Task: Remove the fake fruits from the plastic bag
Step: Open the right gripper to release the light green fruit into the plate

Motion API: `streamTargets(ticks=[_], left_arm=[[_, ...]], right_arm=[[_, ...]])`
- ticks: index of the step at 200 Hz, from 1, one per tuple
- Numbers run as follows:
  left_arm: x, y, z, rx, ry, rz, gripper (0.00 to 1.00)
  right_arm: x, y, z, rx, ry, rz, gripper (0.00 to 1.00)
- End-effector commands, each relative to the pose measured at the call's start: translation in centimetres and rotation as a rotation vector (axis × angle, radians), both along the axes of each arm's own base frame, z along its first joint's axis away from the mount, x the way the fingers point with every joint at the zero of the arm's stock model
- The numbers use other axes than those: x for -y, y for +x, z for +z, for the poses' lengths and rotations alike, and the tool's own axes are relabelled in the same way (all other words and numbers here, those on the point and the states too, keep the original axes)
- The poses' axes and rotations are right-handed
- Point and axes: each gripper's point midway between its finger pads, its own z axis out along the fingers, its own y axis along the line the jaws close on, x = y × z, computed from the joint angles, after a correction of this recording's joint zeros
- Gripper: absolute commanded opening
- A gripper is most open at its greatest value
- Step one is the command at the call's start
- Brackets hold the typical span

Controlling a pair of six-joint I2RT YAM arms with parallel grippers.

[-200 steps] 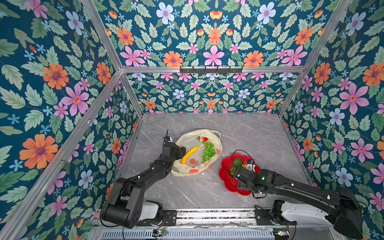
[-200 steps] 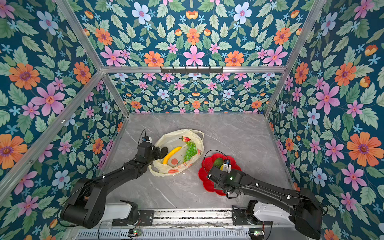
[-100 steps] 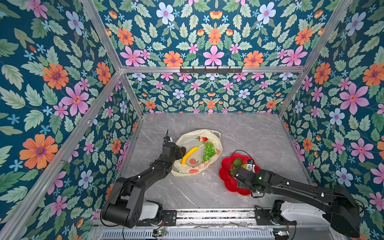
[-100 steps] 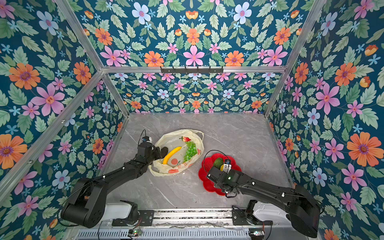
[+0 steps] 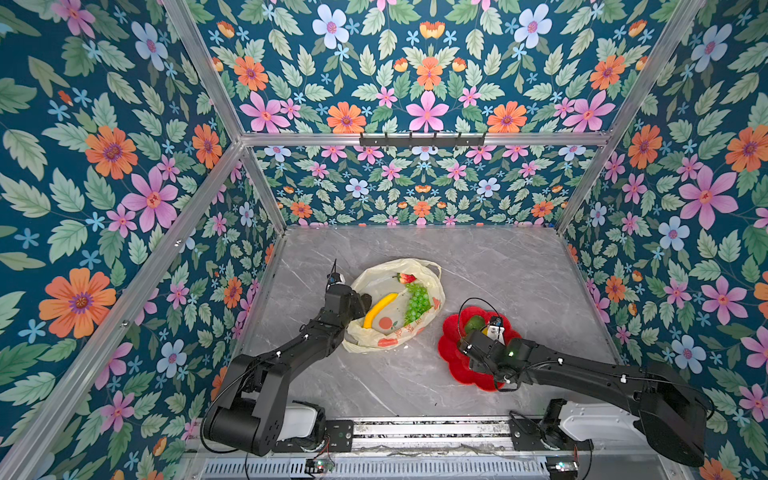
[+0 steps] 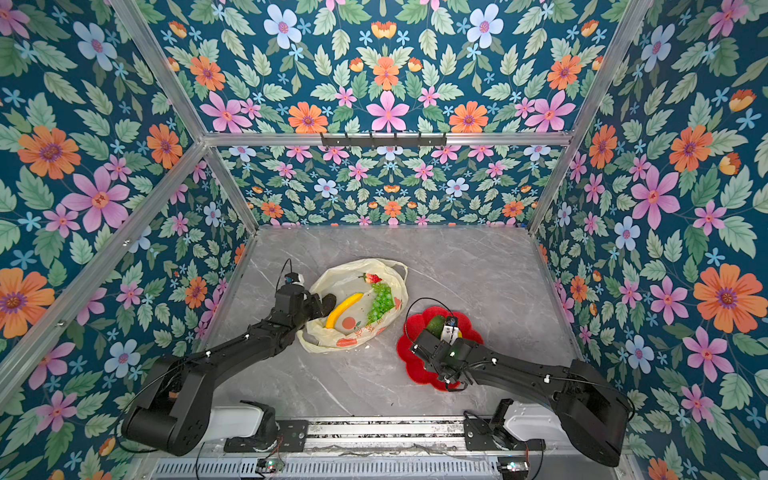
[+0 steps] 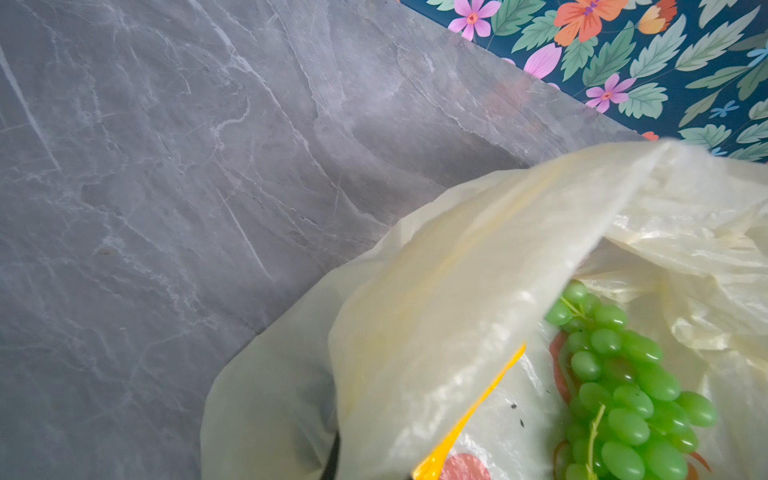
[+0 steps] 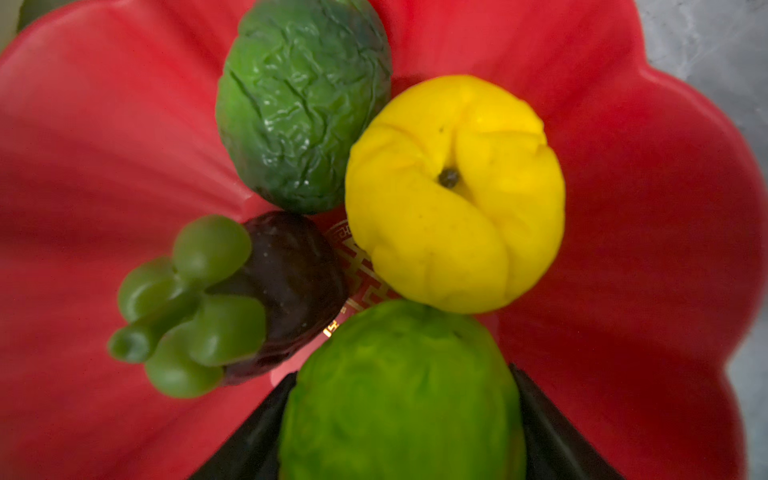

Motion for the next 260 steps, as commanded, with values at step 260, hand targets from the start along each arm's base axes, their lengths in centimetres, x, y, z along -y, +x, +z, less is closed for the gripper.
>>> streamTargets(ticks=[260], left_arm=[[0.5, 0.4, 0.2, 0.011, -0.002, -0.024, 0.00]], right_arm=[[1.0, 0.7, 3.0, 0.074, -0.021, 0.008, 0.88]])
